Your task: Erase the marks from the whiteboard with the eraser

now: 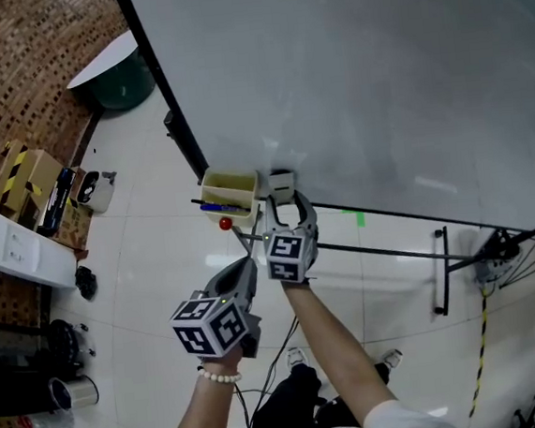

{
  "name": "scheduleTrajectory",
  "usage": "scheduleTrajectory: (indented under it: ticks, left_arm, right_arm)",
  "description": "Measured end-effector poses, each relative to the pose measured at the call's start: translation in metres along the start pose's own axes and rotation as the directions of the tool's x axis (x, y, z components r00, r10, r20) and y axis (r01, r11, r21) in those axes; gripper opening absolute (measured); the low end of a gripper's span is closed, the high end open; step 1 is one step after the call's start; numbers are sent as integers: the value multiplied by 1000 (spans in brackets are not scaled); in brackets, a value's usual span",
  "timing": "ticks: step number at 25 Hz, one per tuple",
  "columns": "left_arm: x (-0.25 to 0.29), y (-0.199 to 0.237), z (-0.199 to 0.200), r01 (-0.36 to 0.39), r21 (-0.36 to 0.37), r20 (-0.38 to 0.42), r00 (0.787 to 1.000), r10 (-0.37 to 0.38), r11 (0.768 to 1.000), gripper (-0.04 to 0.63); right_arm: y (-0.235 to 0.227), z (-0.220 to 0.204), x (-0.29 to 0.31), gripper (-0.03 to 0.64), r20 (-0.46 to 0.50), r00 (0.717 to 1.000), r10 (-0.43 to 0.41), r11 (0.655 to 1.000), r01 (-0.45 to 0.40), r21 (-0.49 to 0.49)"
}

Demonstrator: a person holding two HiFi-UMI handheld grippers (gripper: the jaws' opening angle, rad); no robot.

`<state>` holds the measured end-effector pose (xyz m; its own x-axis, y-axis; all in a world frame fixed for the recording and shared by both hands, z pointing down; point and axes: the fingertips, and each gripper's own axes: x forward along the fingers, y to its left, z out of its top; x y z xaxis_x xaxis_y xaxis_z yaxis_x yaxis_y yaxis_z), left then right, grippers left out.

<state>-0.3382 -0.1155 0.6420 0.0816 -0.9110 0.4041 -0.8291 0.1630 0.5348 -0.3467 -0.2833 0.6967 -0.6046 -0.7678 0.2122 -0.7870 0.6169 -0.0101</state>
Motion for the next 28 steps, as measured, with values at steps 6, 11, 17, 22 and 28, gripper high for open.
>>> scheduleTrajectory:
  ticks: [6,11,17,22,28]
  left_arm:
    - [-1,17,-5,-19,-3,-12,1000,19,1000,-12]
    - [9,14,-17,-18,0,-39,999,17,1000,-12]
    - [13,3,-15,-6,-1,-27,1000,6,1000,-12]
    - [22,-11,-27,6,-5,-41,999,-6,1000,-12]
    - [40,-44,-50,34,6,-79,996,-34,999,-12]
  right_arm:
    - [17,-28,16,255,-2,1000,-17,1000,17,3]
    - [15,-38,21,255,35,999,-33,997,36,-73]
    - [-17,-44,8,255,0,997,-82,997,82,-2]
    - [-63,-50,-11,255,-2,992,-124,992,124,21]
    - [-120,-58,-32,255,4,986,-165,986,165,26]
